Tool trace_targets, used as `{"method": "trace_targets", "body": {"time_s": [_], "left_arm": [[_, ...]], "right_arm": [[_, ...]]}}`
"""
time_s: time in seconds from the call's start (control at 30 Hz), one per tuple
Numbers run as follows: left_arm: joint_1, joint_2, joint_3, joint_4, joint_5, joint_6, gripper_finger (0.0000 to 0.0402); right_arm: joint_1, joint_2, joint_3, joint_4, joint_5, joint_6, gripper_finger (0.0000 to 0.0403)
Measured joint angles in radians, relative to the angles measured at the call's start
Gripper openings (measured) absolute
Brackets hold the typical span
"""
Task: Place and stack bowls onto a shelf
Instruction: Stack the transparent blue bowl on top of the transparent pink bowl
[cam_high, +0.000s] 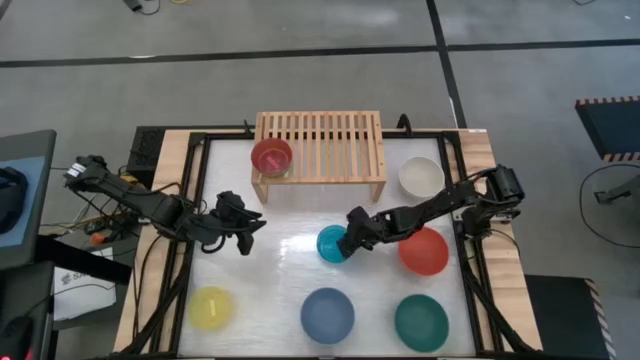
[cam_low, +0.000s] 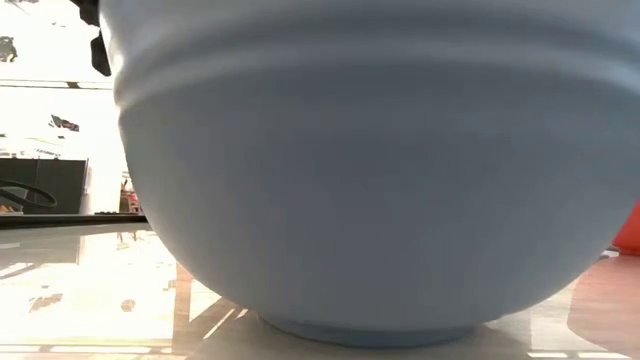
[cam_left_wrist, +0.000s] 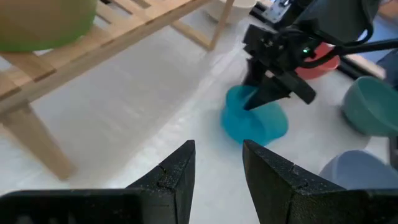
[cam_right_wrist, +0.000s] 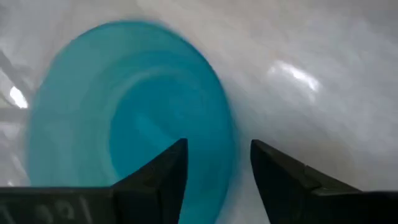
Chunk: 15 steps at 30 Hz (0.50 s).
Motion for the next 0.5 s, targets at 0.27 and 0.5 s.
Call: {"method": "trace_targets", "body": {"time_s": [0.27, 0.5], "left_arm": [[0.018, -0.011, 0.001, -0.002, 0.014, 0.093, 0.0118], [0.066, -0.01, 0.0, 0.026, 0.035, 0.215, 0.0118]], "right_arm": [[0.013, 0.008, 0.07, -0.084, 0.023, 0.044, 0.008], [0.02, 0.002, 0.258, -0.259, 0.14, -0.054, 0.0026]]}}
